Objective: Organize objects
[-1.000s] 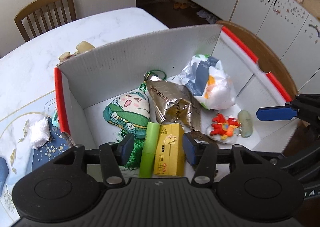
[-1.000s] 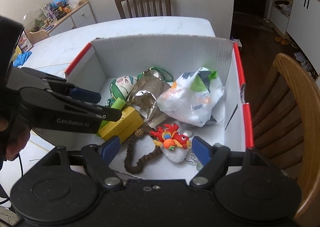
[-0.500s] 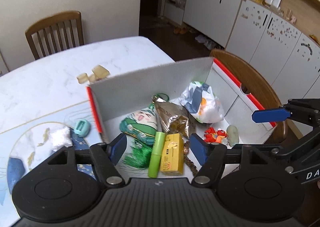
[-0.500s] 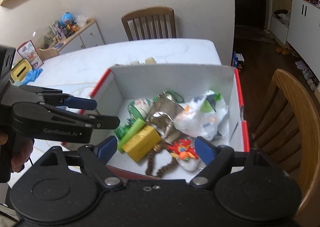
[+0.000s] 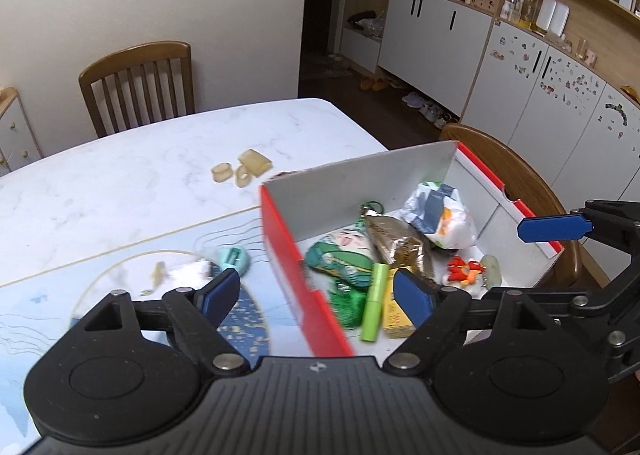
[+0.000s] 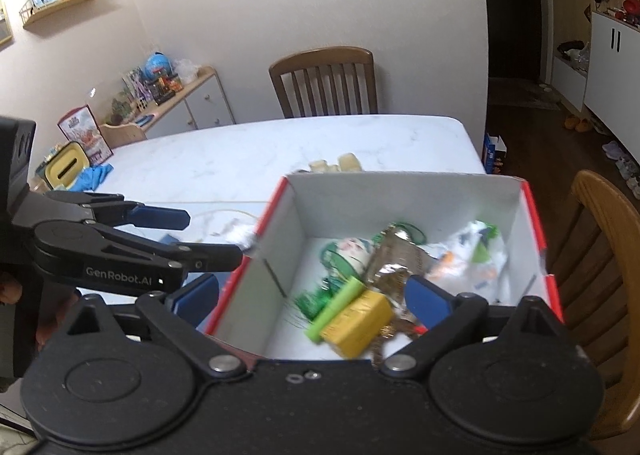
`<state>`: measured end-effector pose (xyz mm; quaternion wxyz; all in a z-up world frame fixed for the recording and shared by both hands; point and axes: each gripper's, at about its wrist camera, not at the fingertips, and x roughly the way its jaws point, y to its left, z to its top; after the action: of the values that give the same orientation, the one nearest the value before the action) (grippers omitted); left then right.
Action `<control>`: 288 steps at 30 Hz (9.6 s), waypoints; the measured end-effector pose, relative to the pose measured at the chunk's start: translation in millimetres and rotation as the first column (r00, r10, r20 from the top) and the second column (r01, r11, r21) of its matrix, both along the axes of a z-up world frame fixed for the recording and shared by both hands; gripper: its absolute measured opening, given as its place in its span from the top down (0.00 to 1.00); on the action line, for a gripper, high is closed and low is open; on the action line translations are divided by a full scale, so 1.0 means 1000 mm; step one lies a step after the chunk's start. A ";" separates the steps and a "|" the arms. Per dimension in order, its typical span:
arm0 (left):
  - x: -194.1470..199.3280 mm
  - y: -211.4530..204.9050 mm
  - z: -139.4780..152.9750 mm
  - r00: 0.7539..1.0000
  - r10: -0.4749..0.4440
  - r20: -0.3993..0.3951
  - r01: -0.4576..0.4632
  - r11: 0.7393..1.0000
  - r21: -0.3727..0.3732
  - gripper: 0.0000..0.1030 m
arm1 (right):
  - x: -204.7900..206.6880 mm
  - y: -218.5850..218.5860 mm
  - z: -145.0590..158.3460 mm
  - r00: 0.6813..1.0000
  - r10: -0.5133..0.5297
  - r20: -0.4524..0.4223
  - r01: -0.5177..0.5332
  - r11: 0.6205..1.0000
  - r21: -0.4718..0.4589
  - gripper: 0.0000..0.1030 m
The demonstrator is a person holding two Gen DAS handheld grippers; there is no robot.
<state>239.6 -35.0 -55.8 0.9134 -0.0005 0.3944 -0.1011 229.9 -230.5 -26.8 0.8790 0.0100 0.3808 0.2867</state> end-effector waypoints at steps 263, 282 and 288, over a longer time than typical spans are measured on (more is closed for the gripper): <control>-0.015 -0.029 0.020 0.985 -0.105 0.138 0.112 0.993 -0.045 0.17 | -0.016 -0.034 0.012 0.989 -0.138 0.058 0.137 0.990 0.022 0.13; -0.038 0.012 0.021 0.977 -0.105 0.186 0.121 0.990 -0.076 0.02 | -0.060 -0.007 0.016 0.954 -0.261 0.148 0.253 0.965 0.069 0.01; -0.044 0.022 0.019 0.976 -0.116 0.185 0.132 0.988 -0.074 0.02 | -0.071 -0.006 0.014 0.941 -0.310 0.138 0.305 0.951 0.055 0.01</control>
<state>195.3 -13.5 -36.5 0.9364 -0.0059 0.3045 -0.1745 159.2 -236.3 -13.1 0.9380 0.0628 0.3051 0.1523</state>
